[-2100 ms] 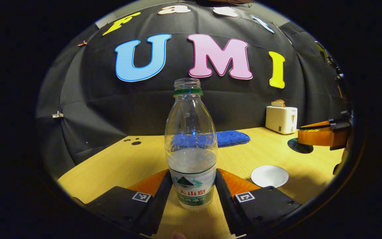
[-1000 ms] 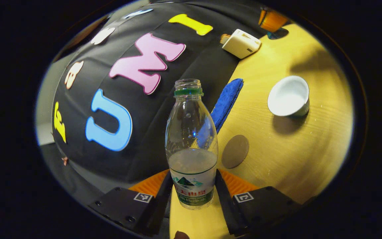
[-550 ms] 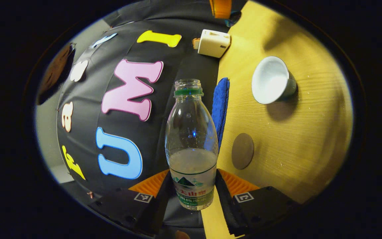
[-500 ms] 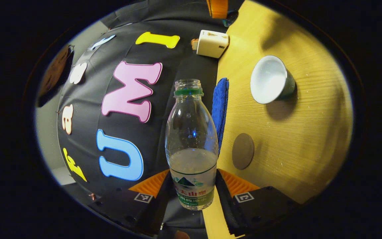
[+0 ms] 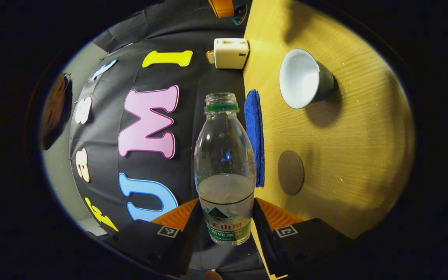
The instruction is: Open the teacup lid with one hand, grasp the water bottle and pour water into the teacup with the other hand; after pouring, place the water bottle on the coaster and then close the teacup lid.
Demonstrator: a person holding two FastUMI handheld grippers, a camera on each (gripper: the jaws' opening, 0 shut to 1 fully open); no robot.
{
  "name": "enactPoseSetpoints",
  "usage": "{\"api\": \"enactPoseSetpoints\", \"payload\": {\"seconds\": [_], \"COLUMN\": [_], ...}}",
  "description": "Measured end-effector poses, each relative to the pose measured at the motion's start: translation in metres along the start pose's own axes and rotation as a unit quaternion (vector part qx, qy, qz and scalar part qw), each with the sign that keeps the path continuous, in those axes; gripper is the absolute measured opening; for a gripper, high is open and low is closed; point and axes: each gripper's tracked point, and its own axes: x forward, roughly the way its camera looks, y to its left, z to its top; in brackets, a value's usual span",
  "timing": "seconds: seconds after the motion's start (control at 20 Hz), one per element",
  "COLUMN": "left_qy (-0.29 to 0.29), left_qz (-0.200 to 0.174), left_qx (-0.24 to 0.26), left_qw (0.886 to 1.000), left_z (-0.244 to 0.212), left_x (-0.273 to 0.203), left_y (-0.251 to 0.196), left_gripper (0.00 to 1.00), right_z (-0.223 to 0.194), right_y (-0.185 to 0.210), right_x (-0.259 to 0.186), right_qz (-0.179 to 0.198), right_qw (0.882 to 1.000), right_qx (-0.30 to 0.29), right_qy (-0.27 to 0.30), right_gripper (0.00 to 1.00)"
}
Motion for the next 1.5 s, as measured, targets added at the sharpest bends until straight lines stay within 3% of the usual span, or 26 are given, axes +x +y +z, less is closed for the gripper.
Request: {"api": "enactPoseSetpoints", "payload": {"seconds": [0.65,0.7,0.85,1.5], "left_qy": [-0.040,-0.043,-0.049,-0.072], "left_qz": [0.033,0.035,0.041,0.067], "left_qx": [0.076,0.080,0.090,0.133], "left_qw": [0.996,0.995,0.994,0.986], "left_z": [0.005,0.005,0.007,0.010], "left_x": [0.010,0.010,0.011,0.013], "left_y": [0.009,0.009,0.013,0.027], "left_gripper": [0.74,0.74,0.74,0.74], "right_z": [-0.001,-0.001,-0.001,0.002], "right_y": [-0.001,-0.001,-0.002,-0.003], "right_x": [0.001,0.000,0.000,-0.002], "right_qz": [-0.003,-0.003,-0.003,-0.002], "right_qw": [1.000,1.000,1.000,1.000], "right_qx": [-0.004,-0.004,-0.006,-0.008], "right_qy": [0.000,-0.001,-0.001,-0.004], "right_gripper": [0.28,0.32,0.22,0.28]}}
